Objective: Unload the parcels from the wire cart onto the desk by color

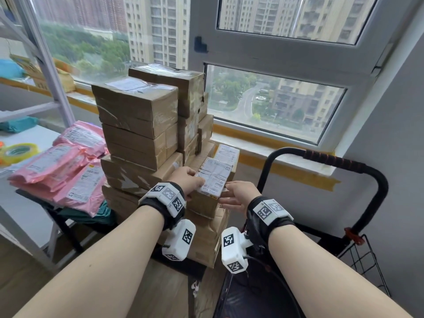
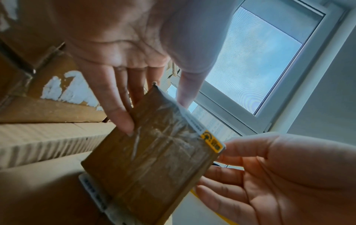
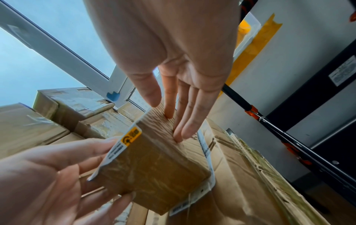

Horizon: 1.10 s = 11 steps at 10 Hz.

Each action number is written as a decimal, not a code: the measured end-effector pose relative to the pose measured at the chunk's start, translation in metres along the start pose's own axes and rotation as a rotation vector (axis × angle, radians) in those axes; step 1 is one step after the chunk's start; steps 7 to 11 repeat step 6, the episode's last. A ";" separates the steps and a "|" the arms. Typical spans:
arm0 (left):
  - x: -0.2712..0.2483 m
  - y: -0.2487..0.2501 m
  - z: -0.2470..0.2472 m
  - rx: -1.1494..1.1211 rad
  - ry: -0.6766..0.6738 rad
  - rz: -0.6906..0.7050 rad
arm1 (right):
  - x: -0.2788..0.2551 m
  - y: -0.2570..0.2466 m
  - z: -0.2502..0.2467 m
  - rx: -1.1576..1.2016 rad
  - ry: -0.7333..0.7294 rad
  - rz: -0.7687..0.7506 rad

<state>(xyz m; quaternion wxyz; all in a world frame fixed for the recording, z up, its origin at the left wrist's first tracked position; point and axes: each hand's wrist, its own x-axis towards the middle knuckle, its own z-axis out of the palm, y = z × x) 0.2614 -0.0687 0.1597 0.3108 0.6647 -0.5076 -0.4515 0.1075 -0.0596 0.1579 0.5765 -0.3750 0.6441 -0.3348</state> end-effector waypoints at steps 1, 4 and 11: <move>0.000 -0.003 -0.001 0.019 0.008 -0.003 | -0.005 0.000 0.000 -0.005 -0.032 0.040; -0.002 -0.002 -0.006 0.064 0.081 0.009 | -0.012 -0.006 -0.006 -0.031 0.011 -0.029; -0.025 0.004 -0.032 0.176 0.135 0.064 | -0.026 -0.015 -0.006 -0.049 0.023 -0.123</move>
